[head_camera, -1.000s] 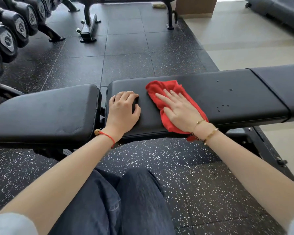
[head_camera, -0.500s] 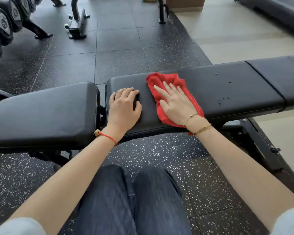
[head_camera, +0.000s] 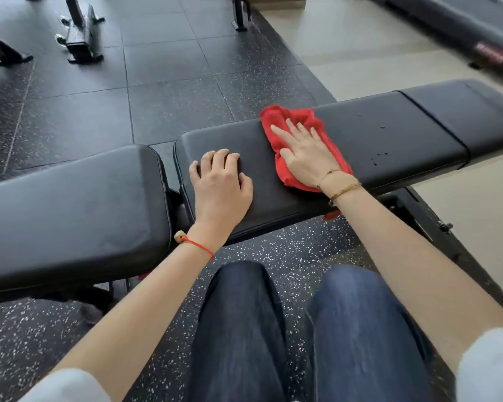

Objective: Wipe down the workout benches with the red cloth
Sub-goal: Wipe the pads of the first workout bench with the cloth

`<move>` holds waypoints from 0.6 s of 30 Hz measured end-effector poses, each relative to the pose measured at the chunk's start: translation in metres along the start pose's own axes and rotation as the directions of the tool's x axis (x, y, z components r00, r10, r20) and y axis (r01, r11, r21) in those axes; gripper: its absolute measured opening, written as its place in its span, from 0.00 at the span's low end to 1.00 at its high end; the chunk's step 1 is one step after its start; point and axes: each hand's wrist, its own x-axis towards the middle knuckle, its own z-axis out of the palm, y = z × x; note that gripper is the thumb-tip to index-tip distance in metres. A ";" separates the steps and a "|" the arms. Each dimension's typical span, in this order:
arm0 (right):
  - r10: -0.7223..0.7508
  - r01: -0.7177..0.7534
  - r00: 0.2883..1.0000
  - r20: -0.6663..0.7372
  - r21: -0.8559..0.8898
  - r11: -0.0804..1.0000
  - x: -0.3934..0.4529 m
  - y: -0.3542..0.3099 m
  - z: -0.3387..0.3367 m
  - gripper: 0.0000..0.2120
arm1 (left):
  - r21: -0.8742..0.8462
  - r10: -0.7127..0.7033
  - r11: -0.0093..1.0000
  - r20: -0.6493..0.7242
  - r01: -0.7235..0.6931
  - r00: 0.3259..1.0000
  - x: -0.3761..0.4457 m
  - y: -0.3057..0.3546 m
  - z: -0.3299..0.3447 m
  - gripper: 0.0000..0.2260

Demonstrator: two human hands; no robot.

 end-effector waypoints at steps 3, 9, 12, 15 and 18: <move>-0.103 0.103 0.995 0.006 0.007 0.995 -0.015 -0.007 0.001 0.26 | -0.014 0.009 1.000 -0.010 -0.009 1.000 0.000 -0.004 0.001 0.18; -0.239 0.239 0.971 -0.011 0.010 0.971 -0.047 -0.014 0.005 0.26 | 0.003 0.012 1.000 0.001 -0.012 1.000 -0.001 -0.004 0.001 0.19; -0.276 0.276 0.961 -0.012 0.033 0.960 -0.058 -0.001 0.003 0.26 | -0.007 0.001 1.000 0.003 -0.001 1.000 -0.002 -0.003 0.001 0.19; -0.253 0.253 0.967 -0.019 0.065 0.965 -0.051 0.020 -0.001 0.26 | 0.007 -0.013 1.000 -0.004 0.013 1.000 -0.003 0.000 0.001 0.19; -0.142 0.144 0.990 -0.022 0.073 0.987 -0.026 0.042 -0.006 0.26 | 0.035 -0.021 0.999 -0.002 0.021 1.000 -0.003 0.004 0.001 0.18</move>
